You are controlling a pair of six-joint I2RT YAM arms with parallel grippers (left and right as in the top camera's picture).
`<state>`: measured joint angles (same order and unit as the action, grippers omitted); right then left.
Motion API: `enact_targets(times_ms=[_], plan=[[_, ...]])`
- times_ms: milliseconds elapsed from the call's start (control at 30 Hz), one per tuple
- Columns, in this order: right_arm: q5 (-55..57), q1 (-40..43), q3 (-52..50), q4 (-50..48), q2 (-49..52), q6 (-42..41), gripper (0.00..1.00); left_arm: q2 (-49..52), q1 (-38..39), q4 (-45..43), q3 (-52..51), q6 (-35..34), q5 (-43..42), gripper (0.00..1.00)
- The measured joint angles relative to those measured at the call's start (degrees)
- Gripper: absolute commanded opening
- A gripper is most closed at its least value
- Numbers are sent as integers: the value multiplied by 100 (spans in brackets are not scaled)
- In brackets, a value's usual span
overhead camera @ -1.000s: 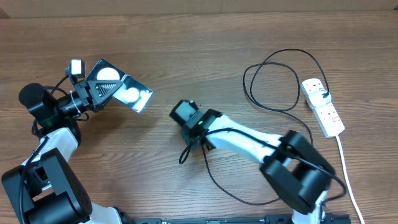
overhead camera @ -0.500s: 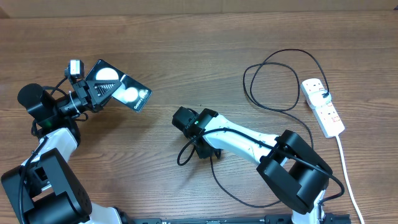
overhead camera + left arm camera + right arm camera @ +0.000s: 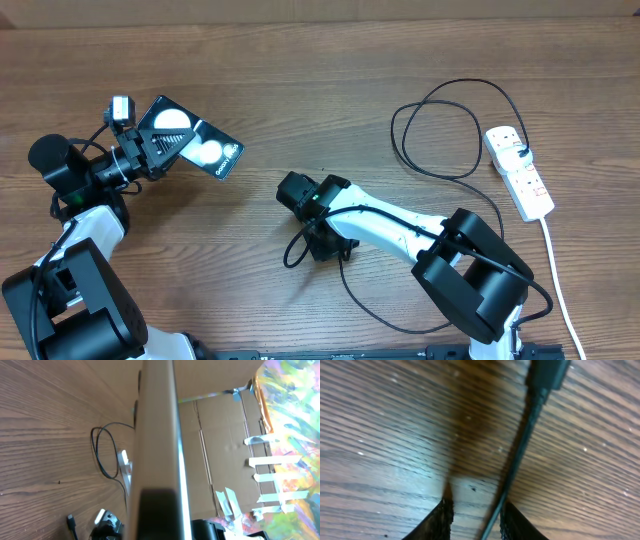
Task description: Plug charger to phone and switch on socket
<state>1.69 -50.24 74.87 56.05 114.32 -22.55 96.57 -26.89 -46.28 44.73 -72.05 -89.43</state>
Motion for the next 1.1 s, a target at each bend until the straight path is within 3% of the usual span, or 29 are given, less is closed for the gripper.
enact_targets(times_ms=[633,833,1100], plan=[[-299,745,-83,-192,-35,87,27,0,0,0,0,0,0,5],[-343,756,-365,-417,-212,149,4,0,0,0,0,-2,0,4],[-763,778,-326,37,-199,232,4,0,0,17,0,-129,-2,4]])
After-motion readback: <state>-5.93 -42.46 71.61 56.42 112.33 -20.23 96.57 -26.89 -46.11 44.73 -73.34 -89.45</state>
